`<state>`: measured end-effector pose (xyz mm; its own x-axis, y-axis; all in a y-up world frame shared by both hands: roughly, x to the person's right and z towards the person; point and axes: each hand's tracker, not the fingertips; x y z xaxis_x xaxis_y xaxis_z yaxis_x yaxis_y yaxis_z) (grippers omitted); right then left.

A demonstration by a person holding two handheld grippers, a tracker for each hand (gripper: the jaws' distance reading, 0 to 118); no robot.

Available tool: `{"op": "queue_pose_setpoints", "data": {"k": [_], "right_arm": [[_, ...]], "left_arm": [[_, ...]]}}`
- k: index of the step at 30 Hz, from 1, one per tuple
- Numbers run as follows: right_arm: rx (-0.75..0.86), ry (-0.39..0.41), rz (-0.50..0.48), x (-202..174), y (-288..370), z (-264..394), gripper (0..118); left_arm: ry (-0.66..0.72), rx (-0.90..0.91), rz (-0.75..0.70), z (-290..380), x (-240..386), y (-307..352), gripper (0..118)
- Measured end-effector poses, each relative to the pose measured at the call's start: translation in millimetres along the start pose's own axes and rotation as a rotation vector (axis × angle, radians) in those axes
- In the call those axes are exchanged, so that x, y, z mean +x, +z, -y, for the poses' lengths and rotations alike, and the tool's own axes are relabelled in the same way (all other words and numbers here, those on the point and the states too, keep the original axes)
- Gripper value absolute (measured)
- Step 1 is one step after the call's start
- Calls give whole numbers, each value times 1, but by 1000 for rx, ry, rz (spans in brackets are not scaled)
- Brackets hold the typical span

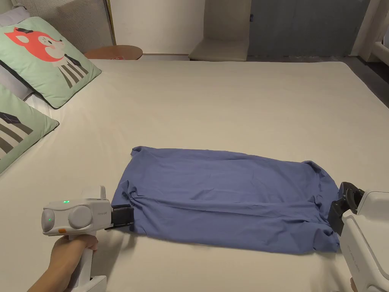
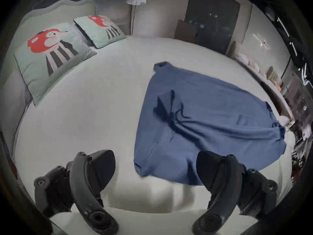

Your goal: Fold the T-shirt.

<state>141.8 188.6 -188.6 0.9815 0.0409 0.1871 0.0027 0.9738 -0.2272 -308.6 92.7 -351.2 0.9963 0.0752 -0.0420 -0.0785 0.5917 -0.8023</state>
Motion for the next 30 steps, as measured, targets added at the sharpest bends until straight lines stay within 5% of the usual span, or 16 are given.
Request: {"op": "queue_pose_setpoints", "data": {"k": [4,6,7,13,15,17,19,27,30], "right_arm": [[-19,-4,14,9,-12,5,1],[-35,-14,14,14,-17,11,1],[-38,-14,19,15,-17,13,1],[-186,-47,32,35,-32,38,3],[-306,-44,40,43,-46,55,23],[-403,-64,27,49,-59,70,79],[-480,-67,20,51,-74,87,102],[-509,-127,-8,45,-97,101,96],[-535,-120,-43,44,-103,102,35]], "left_arm": [[3,-35,26,6,4,-15,52],[-30,-21,6,10,10,-13,38],[-59,7,0,10,14,-10,13],[-121,30,-26,2,21,3,6],[-128,66,-11,-1,20,13,6],[-128,83,2,-5,18,20,6],[-100,112,32,-7,17,28,6],[-72,120,66,-4,15,35,6],[-56,120,65,0,11,34,6]]}}
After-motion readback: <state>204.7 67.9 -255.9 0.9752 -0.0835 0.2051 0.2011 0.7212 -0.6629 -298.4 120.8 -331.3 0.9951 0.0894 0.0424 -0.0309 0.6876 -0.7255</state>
